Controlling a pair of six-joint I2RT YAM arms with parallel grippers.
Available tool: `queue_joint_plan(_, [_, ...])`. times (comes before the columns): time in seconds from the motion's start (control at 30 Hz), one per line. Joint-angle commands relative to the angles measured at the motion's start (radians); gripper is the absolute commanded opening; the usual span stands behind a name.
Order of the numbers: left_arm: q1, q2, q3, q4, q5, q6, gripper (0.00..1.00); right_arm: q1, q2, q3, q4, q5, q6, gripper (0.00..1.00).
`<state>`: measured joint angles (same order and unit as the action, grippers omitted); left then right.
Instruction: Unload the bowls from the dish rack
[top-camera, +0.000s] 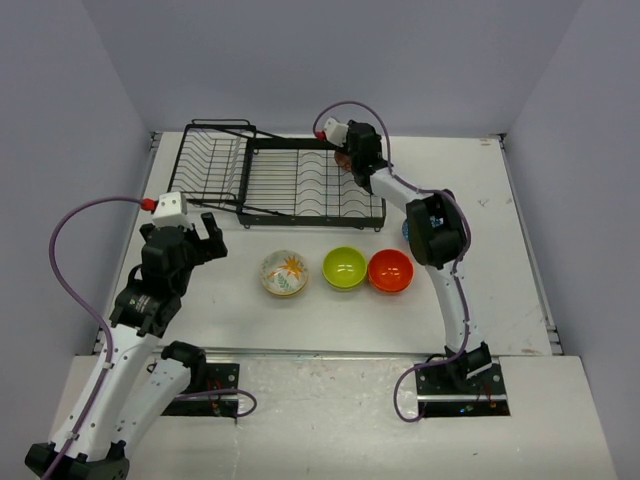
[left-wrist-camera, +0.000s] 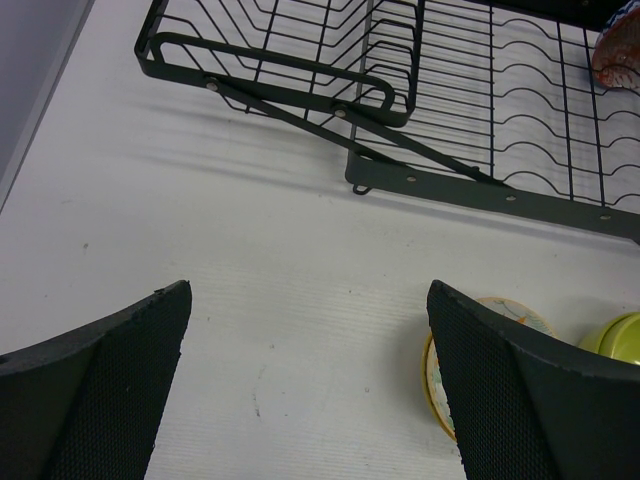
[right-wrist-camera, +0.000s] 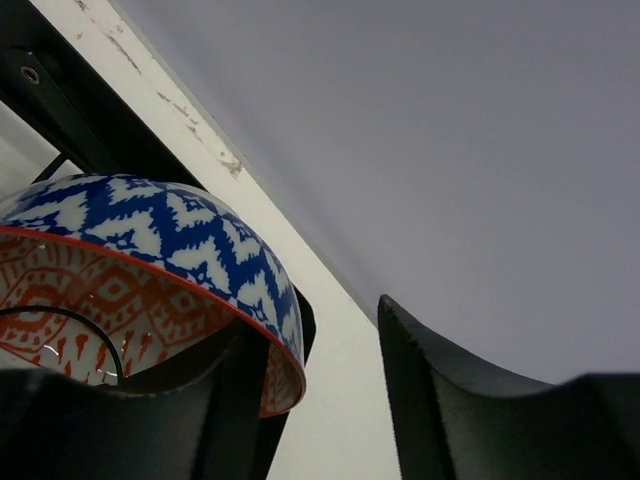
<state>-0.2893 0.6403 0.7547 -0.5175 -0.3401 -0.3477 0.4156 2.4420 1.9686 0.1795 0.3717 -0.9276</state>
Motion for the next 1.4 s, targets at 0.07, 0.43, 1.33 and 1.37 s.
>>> queue_joint_plan(0.07, [-0.004,-0.008,0.008,0.030,0.007,0.015,1.00,-0.003,0.034,0.016,0.086,-0.017,-0.046,0.39])
queue_joint_plan(0.43, [-0.002,-0.014,0.011,0.030,0.004,0.016,1.00,0.005,0.008,-0.088,0.257,0.029,-0.057,0.00])
queue_joint_plan(1.33, [-0.001,-0.036,0.008,0.028,0.004,0.016,1.00,0.051,-0.126,-0.261,0.739,0.214,-0.111,0.00])
queue_joint_plan(1.37, [-0.001,-0.034,0.008,0.030,0.004,0.016,1.00,0.052,-0.139,-0.281,0.752,0.207,-0.109,0.00])
